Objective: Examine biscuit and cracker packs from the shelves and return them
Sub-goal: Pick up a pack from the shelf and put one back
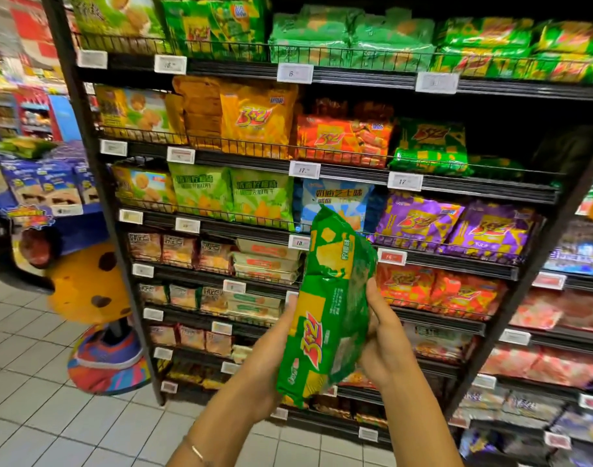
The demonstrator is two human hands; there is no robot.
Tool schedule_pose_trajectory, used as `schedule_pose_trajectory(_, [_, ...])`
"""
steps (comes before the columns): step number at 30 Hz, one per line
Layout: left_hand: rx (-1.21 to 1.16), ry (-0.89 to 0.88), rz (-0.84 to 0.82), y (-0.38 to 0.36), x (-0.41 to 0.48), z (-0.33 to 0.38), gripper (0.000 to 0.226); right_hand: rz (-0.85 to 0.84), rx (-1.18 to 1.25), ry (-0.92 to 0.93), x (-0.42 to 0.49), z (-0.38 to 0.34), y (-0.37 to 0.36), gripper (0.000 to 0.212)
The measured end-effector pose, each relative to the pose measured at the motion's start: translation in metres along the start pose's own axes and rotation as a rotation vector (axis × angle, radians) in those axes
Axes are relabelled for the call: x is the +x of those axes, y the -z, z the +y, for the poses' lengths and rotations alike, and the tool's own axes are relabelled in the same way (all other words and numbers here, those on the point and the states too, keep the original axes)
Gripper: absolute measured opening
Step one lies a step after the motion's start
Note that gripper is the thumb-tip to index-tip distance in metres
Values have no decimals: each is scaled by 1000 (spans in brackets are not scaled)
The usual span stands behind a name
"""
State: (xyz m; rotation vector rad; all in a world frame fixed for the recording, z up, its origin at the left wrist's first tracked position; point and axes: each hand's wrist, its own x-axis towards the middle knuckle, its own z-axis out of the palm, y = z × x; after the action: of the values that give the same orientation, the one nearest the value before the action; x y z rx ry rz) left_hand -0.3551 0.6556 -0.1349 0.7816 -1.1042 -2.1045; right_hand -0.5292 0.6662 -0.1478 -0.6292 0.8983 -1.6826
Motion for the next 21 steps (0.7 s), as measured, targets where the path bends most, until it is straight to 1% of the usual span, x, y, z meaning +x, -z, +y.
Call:
schedule_pose_trajectory(3, [-39,-80,-55,9,0,16,66,38,-10,-75,-3,4,-6,44])
schedule_pose_trajectory(6, [-23,-102,-93,12,-1,20,65,51,-61,-94,-3,4,-10,40])
schedule_pose_trajectory(11, [-52,-100,-96,11,1,21,67,89,-112,-125,-3,-3,-13,36])
schedule_pose_trajectory(13, [-41,-76,-72,14,3,20,71,107,-113,-132,0,-3,-8,32])
schedule_pose_trajectory(16, [25,-78,-12,23,12,22,64,156,-117,-123,3,-7,4,40])
schedule_pose_trajectory(18, [70,-121,30,24,11,26,59,220,-124,-127,3,-9,13,29])
schedule_pose_trajectory(19, [83,-127,19,24,9,28,62,225,-130,-133,2,-11,16,24])
schedule_pose_trajectory(21, [88,-115,48,28,11,30,76,196,-133,-140,1,-13,22,26])
